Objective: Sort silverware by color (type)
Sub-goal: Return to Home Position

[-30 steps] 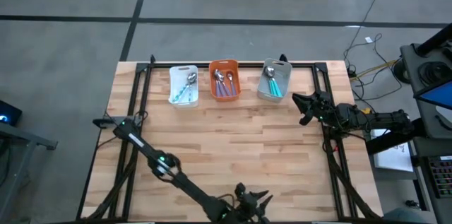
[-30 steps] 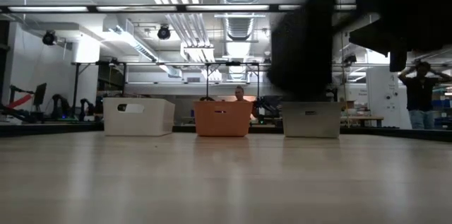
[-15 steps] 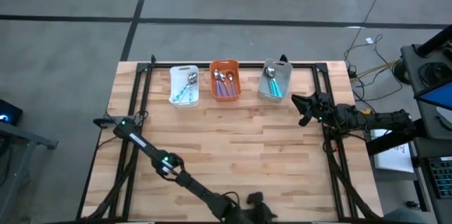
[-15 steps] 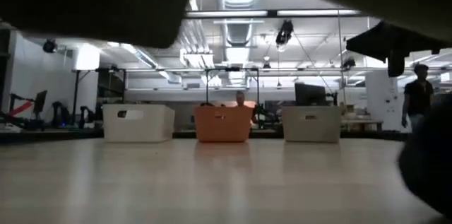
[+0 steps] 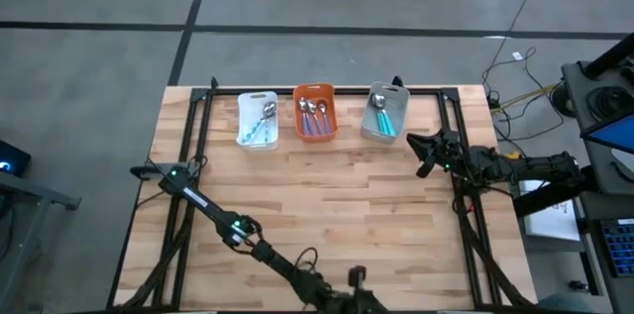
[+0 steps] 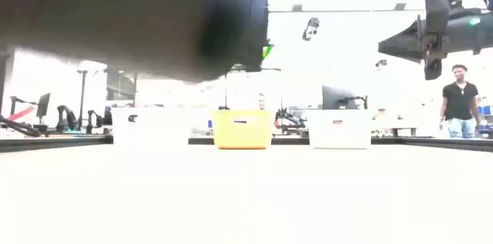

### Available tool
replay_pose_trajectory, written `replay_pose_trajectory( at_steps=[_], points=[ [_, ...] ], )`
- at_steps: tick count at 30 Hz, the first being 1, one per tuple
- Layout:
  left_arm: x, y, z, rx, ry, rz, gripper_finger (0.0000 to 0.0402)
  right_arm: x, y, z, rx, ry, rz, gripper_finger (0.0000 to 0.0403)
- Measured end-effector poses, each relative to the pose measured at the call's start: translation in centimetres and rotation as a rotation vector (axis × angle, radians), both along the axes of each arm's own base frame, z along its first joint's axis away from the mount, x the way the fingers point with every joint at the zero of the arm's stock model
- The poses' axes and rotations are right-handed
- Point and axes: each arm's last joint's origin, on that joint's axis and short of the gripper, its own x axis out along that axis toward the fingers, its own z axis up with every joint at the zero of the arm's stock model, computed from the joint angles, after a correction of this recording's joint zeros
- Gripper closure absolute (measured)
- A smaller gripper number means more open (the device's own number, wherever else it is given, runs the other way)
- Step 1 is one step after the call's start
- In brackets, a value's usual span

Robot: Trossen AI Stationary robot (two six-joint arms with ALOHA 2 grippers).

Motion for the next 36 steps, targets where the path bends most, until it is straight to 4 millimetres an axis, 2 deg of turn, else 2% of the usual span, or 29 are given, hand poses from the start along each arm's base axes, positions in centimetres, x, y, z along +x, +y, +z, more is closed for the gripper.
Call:
replay_pose_trajectory(
  at_steps=[2, 5, 11, 23, 25, 29, 33, 36],
  points=[
    [0.7, -0.1, 1.9, 0.038, 0.058, 0.005, 0.0324, 0.0, 0.0, -0.1, 0.000, 0.008, 0.003, 0.0351],
    [1.7, -0.3, 3.4, 0.136, 0.198, 0.013, 0.0324, 0.0, 0.0, -0.3, -0.001, 0.027, 0.015, 0.0351],
    [2.8, -0.5, 4.2, 0.324, 0.471, 0.025, 0.0324, 0.1, 0.0, -0.4, -0.001, 0.041, 0.007, 0.0351],
    [3.1, -0.5, 2.2, 0.382, 0.552, 0.032, 0.0324, 0.2, 0.0, -0.4, 0.000, 0.048, 0.001, 0.0351],
    [3.4, -0.3, 1.4, 0.509, 0.583, 0.078, 0.0324, 0.2, 0.0, -0.4, 0.000, 0.049, 0.001, 0.0351],
    [4.6, 1.6, 0.4, 0.642, 0.632, 0.147, 0.0324, 0.2, 0.0, -0.4, 0.000, 0.049, 0.002, 0.0351],
    [6.8, 5.6, 0.8, 0.602, 0.628, 0.223, 0.0324, 0.2, 0.0, -0.4, 0.000, 0.049, 0.002, 0.0351],
    [8.2, 8.8, 1.9, 0.524, 0.555, 0.289, 0.0324, 0.2, 0.0, -0.4, 0.000, 0.049, 0.002, 0.0351]
  ],
)
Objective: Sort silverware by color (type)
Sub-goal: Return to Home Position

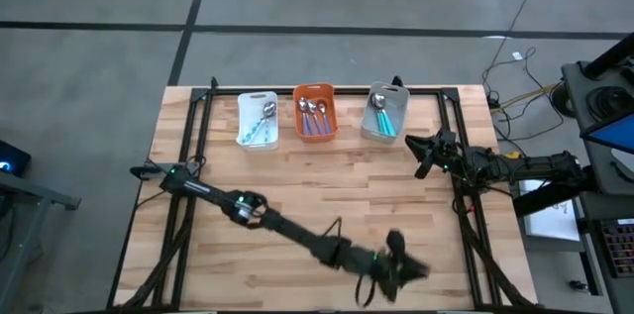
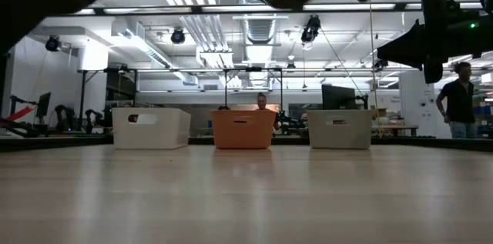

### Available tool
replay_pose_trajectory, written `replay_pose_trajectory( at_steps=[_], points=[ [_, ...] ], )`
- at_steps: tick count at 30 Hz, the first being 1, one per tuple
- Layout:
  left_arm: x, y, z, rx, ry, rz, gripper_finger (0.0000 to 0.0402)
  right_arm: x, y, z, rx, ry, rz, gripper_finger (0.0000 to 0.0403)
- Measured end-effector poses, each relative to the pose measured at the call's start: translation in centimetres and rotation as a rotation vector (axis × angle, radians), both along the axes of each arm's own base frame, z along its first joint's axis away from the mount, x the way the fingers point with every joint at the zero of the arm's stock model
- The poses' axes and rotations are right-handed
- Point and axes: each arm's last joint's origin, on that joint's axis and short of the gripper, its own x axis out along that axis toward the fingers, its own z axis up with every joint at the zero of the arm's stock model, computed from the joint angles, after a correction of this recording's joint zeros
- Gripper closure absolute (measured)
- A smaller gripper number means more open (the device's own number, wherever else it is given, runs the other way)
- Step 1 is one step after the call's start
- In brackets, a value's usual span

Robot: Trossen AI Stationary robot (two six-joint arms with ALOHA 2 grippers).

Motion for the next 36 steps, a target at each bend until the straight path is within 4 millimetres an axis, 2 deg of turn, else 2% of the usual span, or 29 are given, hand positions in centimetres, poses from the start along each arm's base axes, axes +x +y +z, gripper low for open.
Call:
replay_pose_trajectory(
  at_steps=[4, 10, 11, 13, 15, 18, 20, 23, 25, 27, 28, 30, 32, 33, 34, 36],
  points=[
    [1.5, 4.4, 1.4, -0.041, -0.100, 0.077, 0.0324, 0.0, 0.0, 0.0, 0.000, 0.000, 0.000, 0.0351],
    [3.2, 10.3, 1.4, -0.038, -0.096, 0.182, 0.0324, 0.0, 0.0, 0.0, 0.000, 0.000, 0.000, 0.0351],
    [3.4, 11.0, 1.2, -0.064, -0.076, 0.247, 0.0324, 0.0, 0.0, 0.0, 0.000, 0.000, 0.000, 0.0351],
    [3.4, 12.0, 0.5, -0.162, -0.056, 0.439, 0.0324, 0.0, 0.0, 0.0, 0.000, 0.001, 0.000, 0.0351],
    [3.3, 12.4, -0.5, -0.338, -0.036, 0.551, 0.0324, 0.0, 0.0, 0.0, 0.000, 0.001, 0.001, 0.0351],
    [3.1, 13.9, -1.6, -0.318, 0.030, 0.863, 0.0324, 0.0, 0.0, 0.0, -0.001, 0.001, 0.003, 0.0351],
    [2.4, 16.1, -1.3, -0.274, 0.139, 1.068, 0.0324, 0.0, 0.0, 0.0, -0.001, 0.002, 0.003, 0.0351],
    [0.5, 18.8, 1.3, -0.385, 0.331, 1.015, 0.0324, 0.0, 0.0, 0.0, 0.000, 0.003, 0.001, 0.0351],
    [-1.1, 20.0, 4.9, -0.510, 0.375, 0.896, 0.0324, 0.0, 0.0, -0.1, 0.000, 0.007, 0.001, 0.0351],
    [-3.8, 21.2, 9.9, -0.582, 0.358, 0.755, 0.0324, 0.0, 0.0, -0.1, 0.000, 0.007, 0.000, 0.0351],
    [-5.9, 21.8, 12.7, -0.603, 0.321, 0.695, 0.0324, 0.0, 0.0, 0.0, 0.000, 0.006, 0.001, 0.0351],
    [-11.4, 22.8, 17.8, -0.645, 0.175, 0.616, 0.0324, 0.0, 0.0, 0.0, 0.000, 0.004, 0.001, 0.0351],
    [-16.5, 23.5, 18.6, -0.672, 0.043, 0.581, 0.0324, 0.0, 0.0, 0.0, 0.000, 0.004, -0.001, 0.0351],
    [-18.9, 23.8, 17.7, -0.681, -0.005, 0.567, 0.0324, 0.0, 0.0, 0.0, 0.000, 0.005, 0.000, 0.0351],
    [-21.2, 24.2, 15.9, -0.684, -0.021, 0.563, 0.0324, 0.0, 0.0, 0.0, 0.000, 0.006, -0.001, 0.0351],
    [-25.5, 24.7, 10.9, -0.691, -0.002, 0.556, 0.0324, 0.0, 0.0, 0.0, -0.001, 0.006, -0.001, 0.0351]
  ],
)
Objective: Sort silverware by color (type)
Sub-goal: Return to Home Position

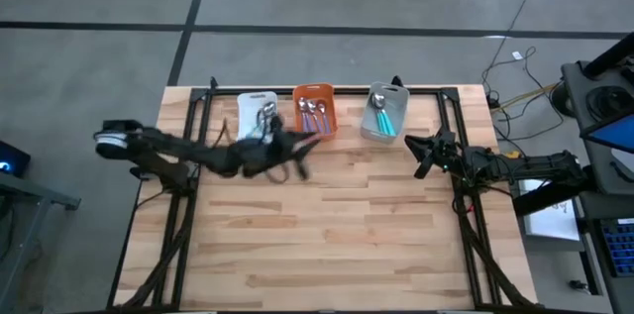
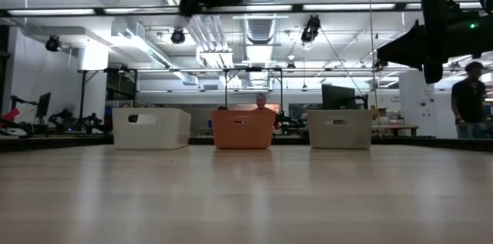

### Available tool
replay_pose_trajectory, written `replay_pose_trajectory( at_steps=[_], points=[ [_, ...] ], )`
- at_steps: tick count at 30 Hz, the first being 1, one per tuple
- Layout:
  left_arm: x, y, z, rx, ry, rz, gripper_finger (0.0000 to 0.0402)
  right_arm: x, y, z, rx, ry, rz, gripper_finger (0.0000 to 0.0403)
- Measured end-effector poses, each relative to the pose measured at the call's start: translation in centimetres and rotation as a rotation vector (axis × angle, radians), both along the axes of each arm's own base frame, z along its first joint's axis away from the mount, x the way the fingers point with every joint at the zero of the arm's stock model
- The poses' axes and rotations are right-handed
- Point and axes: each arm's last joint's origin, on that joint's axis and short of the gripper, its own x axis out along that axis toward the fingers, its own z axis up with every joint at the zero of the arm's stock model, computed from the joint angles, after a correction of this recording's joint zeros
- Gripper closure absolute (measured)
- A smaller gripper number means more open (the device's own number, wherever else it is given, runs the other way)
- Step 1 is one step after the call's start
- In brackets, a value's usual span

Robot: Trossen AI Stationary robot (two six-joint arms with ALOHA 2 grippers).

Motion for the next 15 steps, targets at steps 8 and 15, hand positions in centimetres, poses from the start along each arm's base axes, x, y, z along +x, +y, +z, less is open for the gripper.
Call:
replay_pose_trajectory(
  at_steps=[8, 15],
  points=[
    [-13.1, 0.6, -8.6, -0.030, -0.196, -0.014, 0.0324, 0.0, 0.0, 0.0, 0.000, 0.000, 0.004, 0.0351],
    [-16.0, 0.7, -9.0, -0.015, -0.177, -0.038, 0.0324, 0.0, 0.0, 0.0, 0.001, -0.001, 0.007, 0.0351]
  ],
)
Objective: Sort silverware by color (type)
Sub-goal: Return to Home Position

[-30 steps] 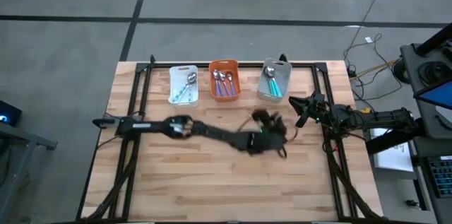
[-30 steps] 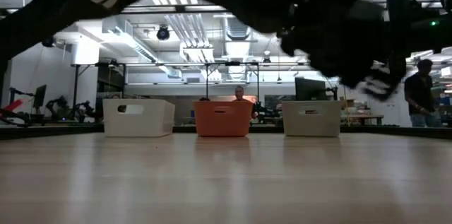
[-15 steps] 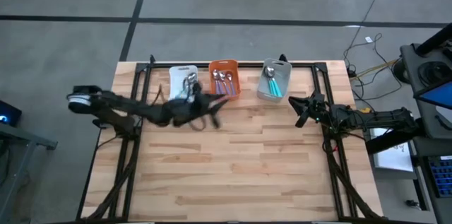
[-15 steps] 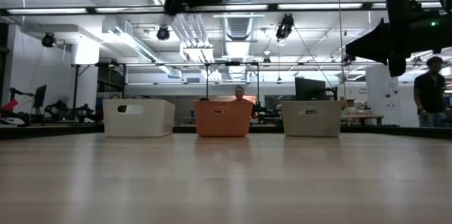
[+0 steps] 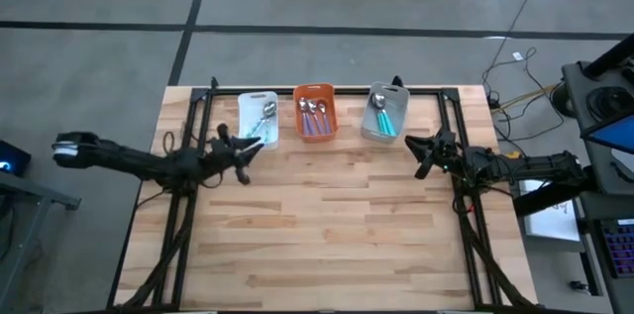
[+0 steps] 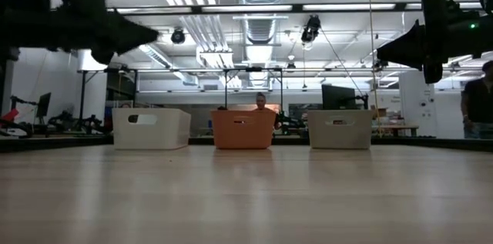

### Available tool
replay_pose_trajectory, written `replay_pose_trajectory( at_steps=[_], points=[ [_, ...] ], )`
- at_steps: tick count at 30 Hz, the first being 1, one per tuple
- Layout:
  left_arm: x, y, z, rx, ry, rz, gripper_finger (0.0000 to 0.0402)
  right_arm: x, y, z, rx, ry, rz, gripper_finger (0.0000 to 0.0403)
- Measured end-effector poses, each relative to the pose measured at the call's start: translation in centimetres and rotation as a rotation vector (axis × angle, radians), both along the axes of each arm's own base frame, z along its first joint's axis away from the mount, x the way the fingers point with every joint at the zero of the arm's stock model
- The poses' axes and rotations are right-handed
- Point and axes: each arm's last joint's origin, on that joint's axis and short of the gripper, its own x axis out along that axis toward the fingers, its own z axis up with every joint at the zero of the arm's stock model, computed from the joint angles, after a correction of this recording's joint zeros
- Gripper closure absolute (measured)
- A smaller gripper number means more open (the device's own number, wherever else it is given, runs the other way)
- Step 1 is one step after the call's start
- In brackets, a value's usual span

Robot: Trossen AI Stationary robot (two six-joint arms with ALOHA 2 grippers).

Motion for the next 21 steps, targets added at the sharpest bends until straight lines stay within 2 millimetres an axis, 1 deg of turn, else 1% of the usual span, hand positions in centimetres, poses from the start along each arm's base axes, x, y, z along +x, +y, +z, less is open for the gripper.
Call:
replay_pose_trajectory(
  at_steps=[2, 5, 7, 10, 11, 12, 14, 16, 18, 21],
  points=[
    [-0.6, 0.0, 0.2, -0.020, -0.002, -0.003, 0.0324, 0.0, 0.0, 0.0, 0.000, 0.000, -0.003, 0.0351],
    [-1.4, 0.0, -0.9, -0.040, 0.134, -0.004, 0.0324, 0.0, 0.0, 0.0, -0.001, 0.001, -0.002, 0.0351],
    [-2.1, 0.1, -1.1, -0.061, 0.162, -0.005, 0.0324, 0.0, 0.0, 0.0, -0.001, 0.003, -0.002, 0.0351],
    [-3.4, 0.1, -2.1, -0.112, 0.251, -0.001, 0.0324, 0.0, 0.0, 0.0, -0.001, 0.002, -0.001, 0.0351],
    [-3.7, 0.1, -2.0, -0.130, 0.231, -0.003, 0.0324, 0.0, 0.0, 0.0, 0.000, 0.001, -0.001, 0.0351],
    [-4.0, 0.1, -1.5, -0.091, 0.194, -0.021, 0.0324, 0.0, 0.0, 0.0, 0.000, 0.001, -0.001, 0.0351],
    [-4.7, -0.2, -0.6, 0.063, 0.142, -0.100, 0.0324, 0.0, 0.0, 0.0, -0.001, 0.001, -0.003, 0.0351],
    [-4.9, -0.3, -0.2, 0.173, 0.137, -0.153, 0.0324, 0.0, 0.0, 0.0, -0.001, 0.004, -0.005, 0.0351],
    [-4.8, -0.4, -0.4, 0.190, 0.164, -0.148, 0.0324, 0.0, 0.0, 0.0, -0.002, 0.003, -0.004, 0.0351],
    [-4.8, -0.4, -0.5, 0.171, 0.159, -0.166, 0.0324, 0.0, 0.0, 0.0, -0.002, 0.006, -0.003, 0.0351]
  ],
)
